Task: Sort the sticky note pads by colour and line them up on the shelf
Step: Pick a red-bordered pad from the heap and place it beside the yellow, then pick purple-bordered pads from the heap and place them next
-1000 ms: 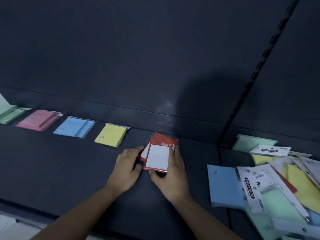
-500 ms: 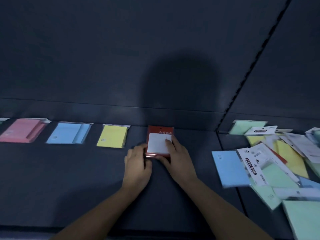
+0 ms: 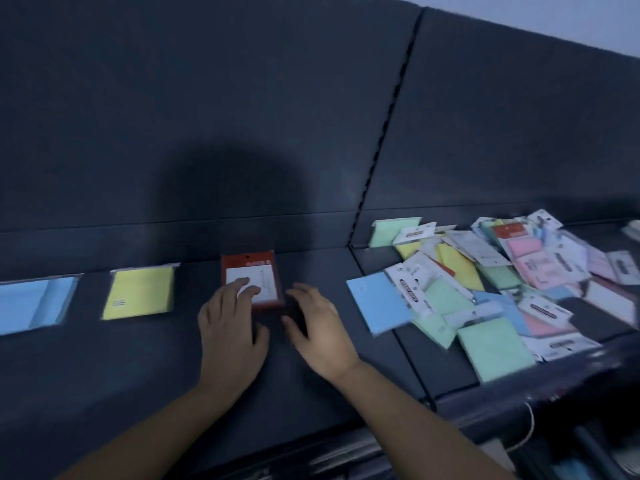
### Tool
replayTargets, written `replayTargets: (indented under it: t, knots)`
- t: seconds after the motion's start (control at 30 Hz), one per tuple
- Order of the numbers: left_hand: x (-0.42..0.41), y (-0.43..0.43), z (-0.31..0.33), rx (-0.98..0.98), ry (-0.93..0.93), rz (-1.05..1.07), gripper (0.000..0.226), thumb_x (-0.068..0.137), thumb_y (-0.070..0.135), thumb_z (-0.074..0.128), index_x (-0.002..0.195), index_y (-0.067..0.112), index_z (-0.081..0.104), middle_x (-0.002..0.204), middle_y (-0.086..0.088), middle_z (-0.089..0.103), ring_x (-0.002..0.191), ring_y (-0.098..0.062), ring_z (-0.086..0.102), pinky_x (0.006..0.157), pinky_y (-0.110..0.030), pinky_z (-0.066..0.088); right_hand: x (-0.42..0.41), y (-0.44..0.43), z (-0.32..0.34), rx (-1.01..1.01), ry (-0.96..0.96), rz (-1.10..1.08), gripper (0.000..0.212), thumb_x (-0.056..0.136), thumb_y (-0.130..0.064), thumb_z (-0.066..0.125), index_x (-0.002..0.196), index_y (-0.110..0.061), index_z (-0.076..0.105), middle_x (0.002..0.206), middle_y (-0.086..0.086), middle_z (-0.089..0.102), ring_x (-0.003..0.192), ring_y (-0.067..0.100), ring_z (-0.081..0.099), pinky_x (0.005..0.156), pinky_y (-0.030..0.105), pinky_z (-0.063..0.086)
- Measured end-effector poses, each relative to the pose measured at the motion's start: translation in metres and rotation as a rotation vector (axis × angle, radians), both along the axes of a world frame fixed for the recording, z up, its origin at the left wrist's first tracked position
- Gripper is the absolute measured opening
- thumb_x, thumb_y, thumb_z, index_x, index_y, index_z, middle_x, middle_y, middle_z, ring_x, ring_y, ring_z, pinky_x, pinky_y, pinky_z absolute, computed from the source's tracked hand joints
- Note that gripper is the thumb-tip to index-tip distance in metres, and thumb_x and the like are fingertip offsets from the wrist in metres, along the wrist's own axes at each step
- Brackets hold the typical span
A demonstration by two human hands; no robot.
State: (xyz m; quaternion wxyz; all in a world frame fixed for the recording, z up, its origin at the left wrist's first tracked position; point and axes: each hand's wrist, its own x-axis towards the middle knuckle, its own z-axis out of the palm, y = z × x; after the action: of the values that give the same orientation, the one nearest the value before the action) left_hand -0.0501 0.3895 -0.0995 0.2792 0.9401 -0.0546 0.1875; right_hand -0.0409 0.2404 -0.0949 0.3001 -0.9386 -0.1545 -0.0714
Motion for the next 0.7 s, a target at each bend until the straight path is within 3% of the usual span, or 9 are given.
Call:
replayTargets:
  t: [0.13,0.33,0.7]
  knots:
    - [0.007,-0.051,0.015,-0.07,0.017,-0.191,0.036,0.078,0.008,0.058,0.113,0.015,0.057,0.116,0.0,0.057,0.116,-0.02,0.043,0.094,-0.028,0.021,-0.02,-0.046,0.018,-0.049,-0.08,-0.029,0.032,0.092,-0.016,0.05,0.122,-0.009,0.054,0.123,0.005,0.055,0.115,0.02,0.048,0.1,0.025,0.032]
    - [0.023,-0.131,0.024,0.065,0.076,-0.307,0.033,0.086,0.022,0.054,0.119,0.022,0.052,0.124,0.009,0.051,0.124,-0.014,0.035,0.099,-0.028,0.015,-0.047,-0.142,0.036,-0.091,-0.112,-0.235,0.025,0.088,-0.005,0.049,0.11,-0.004,0.062,0.11,0.01,0.062,0.106,0.027,0.056,0.092,0.039,0.041]
    - [0.038,-0.305,0.035,0.117,0.033,-0.421,0.033,0.087,0.023,0.051,0.12,0.025,0.051,0.126,0.009,0.05,0.123,-0.014,0.036,0.1,-0.029,0.017,-0.071,-0.323,0.042,-0.087,-0.09,-0.434,0.023,0.086,0.001,0.049,0.099,-0.005,0.066,0.102,0.008,0.065,0.098,0.024,0.056,0.088,0.034,0.043]
